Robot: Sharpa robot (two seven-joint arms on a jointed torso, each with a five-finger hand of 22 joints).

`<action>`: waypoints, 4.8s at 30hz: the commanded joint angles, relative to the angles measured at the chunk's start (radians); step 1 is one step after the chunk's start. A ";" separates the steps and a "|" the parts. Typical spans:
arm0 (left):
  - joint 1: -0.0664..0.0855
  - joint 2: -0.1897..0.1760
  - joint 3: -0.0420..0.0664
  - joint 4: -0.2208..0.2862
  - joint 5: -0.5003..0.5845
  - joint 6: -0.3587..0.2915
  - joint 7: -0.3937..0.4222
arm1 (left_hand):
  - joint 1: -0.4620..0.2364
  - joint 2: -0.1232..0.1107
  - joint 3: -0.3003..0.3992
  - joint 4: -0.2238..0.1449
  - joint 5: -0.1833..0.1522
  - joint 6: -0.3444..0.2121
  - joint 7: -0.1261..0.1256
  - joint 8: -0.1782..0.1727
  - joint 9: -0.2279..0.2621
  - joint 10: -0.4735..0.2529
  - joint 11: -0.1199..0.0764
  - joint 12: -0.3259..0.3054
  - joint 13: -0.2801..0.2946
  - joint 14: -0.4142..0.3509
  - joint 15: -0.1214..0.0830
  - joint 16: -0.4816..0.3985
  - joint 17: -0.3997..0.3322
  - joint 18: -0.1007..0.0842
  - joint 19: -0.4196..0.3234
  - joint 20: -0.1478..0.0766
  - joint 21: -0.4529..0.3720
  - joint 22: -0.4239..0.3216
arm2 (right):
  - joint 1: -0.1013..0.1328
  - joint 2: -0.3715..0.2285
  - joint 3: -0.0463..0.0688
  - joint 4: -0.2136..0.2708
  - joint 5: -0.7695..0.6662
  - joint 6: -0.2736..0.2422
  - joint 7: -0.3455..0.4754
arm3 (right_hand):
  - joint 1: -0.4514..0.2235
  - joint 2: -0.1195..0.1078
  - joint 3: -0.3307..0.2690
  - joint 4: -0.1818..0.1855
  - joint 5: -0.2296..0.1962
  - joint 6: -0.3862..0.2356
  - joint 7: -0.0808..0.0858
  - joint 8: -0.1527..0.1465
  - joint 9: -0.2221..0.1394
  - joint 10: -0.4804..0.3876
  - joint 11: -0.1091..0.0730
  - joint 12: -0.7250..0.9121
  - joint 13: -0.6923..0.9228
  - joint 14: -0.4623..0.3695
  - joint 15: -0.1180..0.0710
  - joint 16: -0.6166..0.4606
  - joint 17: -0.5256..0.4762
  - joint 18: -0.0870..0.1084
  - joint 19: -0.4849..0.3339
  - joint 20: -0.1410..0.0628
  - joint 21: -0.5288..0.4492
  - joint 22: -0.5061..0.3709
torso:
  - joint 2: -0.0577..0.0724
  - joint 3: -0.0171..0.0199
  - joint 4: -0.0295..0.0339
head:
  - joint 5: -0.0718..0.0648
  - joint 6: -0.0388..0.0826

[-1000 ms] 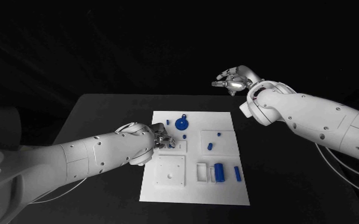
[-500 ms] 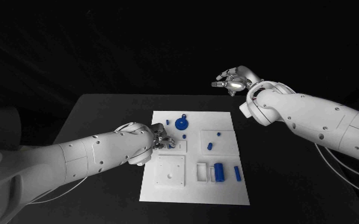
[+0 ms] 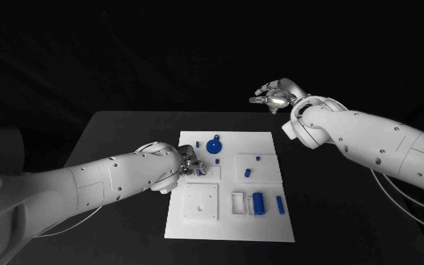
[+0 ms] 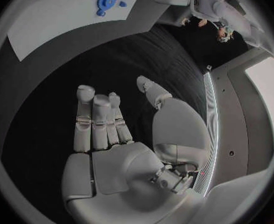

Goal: Assemble the parts on the task board

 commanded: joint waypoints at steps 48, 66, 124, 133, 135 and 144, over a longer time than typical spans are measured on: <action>0.014 0.005 -0.001 -0.003 -0.014 0.019 -0.009 | 0.020 0.014 0.011 -0.003 0.026 0.081 -0.073 0.005 0.012 -0.040 -0.031 0.011 -0.006 0.036 -0.048 0.012 -0.002 0.026 -0.010 -0.093 0.010 0.018 | -0.010 0.008 0.001 -0.010 0.001 0.015 0.004 | -0.003 0.008 -0.008 -0.001 0.008 -0.002 0.005 0.004 -0.001 0.009 0.000 0.006 -0.006 0.001 -0.005 -0.001 -0.002 0.045 0.002 -0.004 -0.006 0.015 | -0.001 -0.0008 0.0025 | -0.001 -0.002; 0.014 0.023 -0.001 -0.023 -0.007 0.035 -0.007 | 0.017 0.015 0.010 -0.002 0.026 0.080 -0.073 0.004 0.013 -0.040 -0.031 0.013 -0.007 0.036 -0.048 0.013 -0.003 0.026 -0.009 -0.093 0.011 0.017 | -0.010 0.009 0.001 -0.009 0.001 0.016 0.003 | -0.003 0.009 -0.009 -0.001 0.008 -0.002 0.005 0.004 -0.001 0.008 0.000 0.007 -0.008 0.000 -0.005 -0.001 -0.003 0.045 0.002 -0.005 -0.006 0.015 | -0.001 -0.0008 0.0020 | 0.000 -0.004; 0.013 0.032 -0.001 -0.036 0.003 0.089 -0.013 | 0.014 0.015 0.011 -0.004 0.026 0.079 -0.072 0.003 0.014 -0.041 -0.031 0.016 -0.010 0.034 -0.048 0.014 -0.005 0.027 -0.012 -0.093 0.013 0.016 | -0.014 0.013 0.001 -0.015 0.001 0.020 0.003 | -0.003 0.010 -0.011 -0.002 0.009 -0.002 0.005 0.004 -0.001 0.007 0.000 0.011 -0.014 0.000 -0.005 -0.001 -0.004 0.045 0.003 -0.005 -0.008 0.015 | -0.001 -0.0006 0.0021 | 0.002 -0.012; 0.014 0.034 -0.001 -0.037 0.003 0.089 -0.012 | 0.015 0.010 0.011 -0.004 0.030 0.081 -0.073 0.003 0.015 -0.041 -0.031 0.018 -0.011 0.033 -0.048 0.015 -0.005 0.027 -0.013 -0.093 0.014 0.016 | -0.014 0.014 0.001 -0.015 0.001 0.020 0.003 | -0.004 0.010 -0.011 -0.002 0.009 -0.002 0.005 0.004 -0.001 0.007 0.000 0.011 -0.014 0.000 -0.004 -0.001 -0.004 0.045 0.003 -0.005 -0.008 0.015 | -0.001 -0.0005 0.0016 | 0.003 -0.014; 0.014 0.034 -0.001 -0.037 0.003 0.089 -0.012 | 0.015 0.010 0.011 -0.004 0.030 0.081 -0.073 0.003 0.015 -0.041 -0.031 0.018 -0.011 0.033 -0.048 0.015 -0.005 0.027 -0.013 -0.093 0.014 0.016 | -0.014 0.014 0.001 -0.015 0.001 0.020 0.004 | -0.004 0.010 -0.011 -0.002 0.009 -0.002 0.005 0.004 -0.001 0.007 0.000 0.011 -0.014 0.000 -0.004 -0.001 -0.004 0.045 0.003 -0.005 -0.008 0.015 | -0.001 -0.0004 0.0014 | 0.003 -0.014; 0.013 0.048 -0.001 -0.050 0.001 0.089 -0.014 | 0.011 0.006 0.009 -0.002 0.033 0.089 -0.074 0.008 0.018 -0.041 -0.033 0.021 -0.012 0.033 -0.049 0.016 -0.006 0.027 -0.013 -0.092 0.015 0.016 | -0.014 0.013 0.001 -0.014 0.001 0.019 0.003 | -0.004 0.010 -0.011 -0.002 0.009 -0.002 0.005 0.004 -0.001 0.007 0.000 0.011 -0.015 0.000 -0.004 -0.001 -0.004 0.045 0.003 -0.005 -0.008 0.015 | -0.001 -0.0001 0.0007 | 0.003 -0.014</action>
